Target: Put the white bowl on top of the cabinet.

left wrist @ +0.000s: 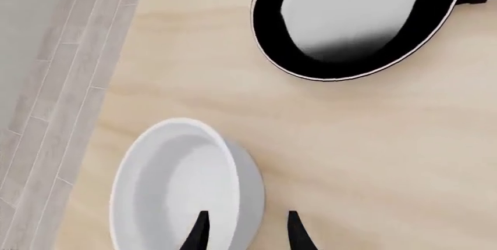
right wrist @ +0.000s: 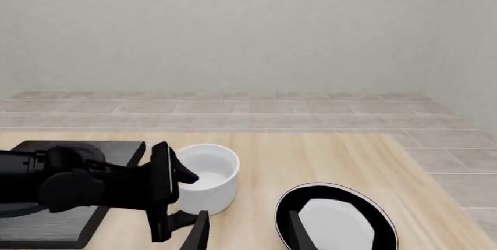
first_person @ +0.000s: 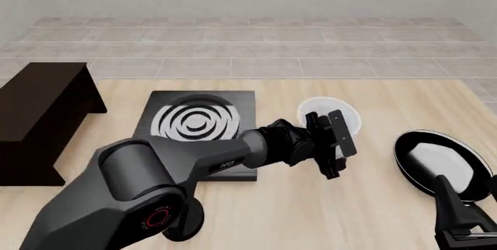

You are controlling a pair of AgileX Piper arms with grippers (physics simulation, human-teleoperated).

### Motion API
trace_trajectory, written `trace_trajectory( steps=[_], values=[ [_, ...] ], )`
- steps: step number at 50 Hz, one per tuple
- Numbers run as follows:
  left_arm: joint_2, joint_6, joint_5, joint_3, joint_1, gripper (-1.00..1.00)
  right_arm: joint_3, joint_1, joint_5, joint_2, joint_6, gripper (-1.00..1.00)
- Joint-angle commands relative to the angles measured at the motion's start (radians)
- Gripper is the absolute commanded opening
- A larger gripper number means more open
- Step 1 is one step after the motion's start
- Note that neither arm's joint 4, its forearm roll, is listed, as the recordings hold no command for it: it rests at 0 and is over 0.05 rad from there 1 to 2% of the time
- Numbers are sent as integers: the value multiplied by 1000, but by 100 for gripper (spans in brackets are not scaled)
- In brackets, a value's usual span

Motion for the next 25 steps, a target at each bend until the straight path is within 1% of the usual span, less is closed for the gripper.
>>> trace_trajectory(
  steps=[1,3,5,15,20,25],
  values=[
    [95,-19,102,-84,34,100,1,0,-2,1,0,100],
    [93,-17,100,-80,33,100,0,0,1,0,1,100],
    [110,-18,118,-108,47,100,1,0,-2,1,-1,100],
    [140,-19,158,-136,58,100,1,0,-1,1,0,100],
    [164,-42,188,-148,49,100,-1,1,1,0,-1,100],
    [151,-48,191,-122,29,100,1,1,-3,3,1,100]
  ],
)
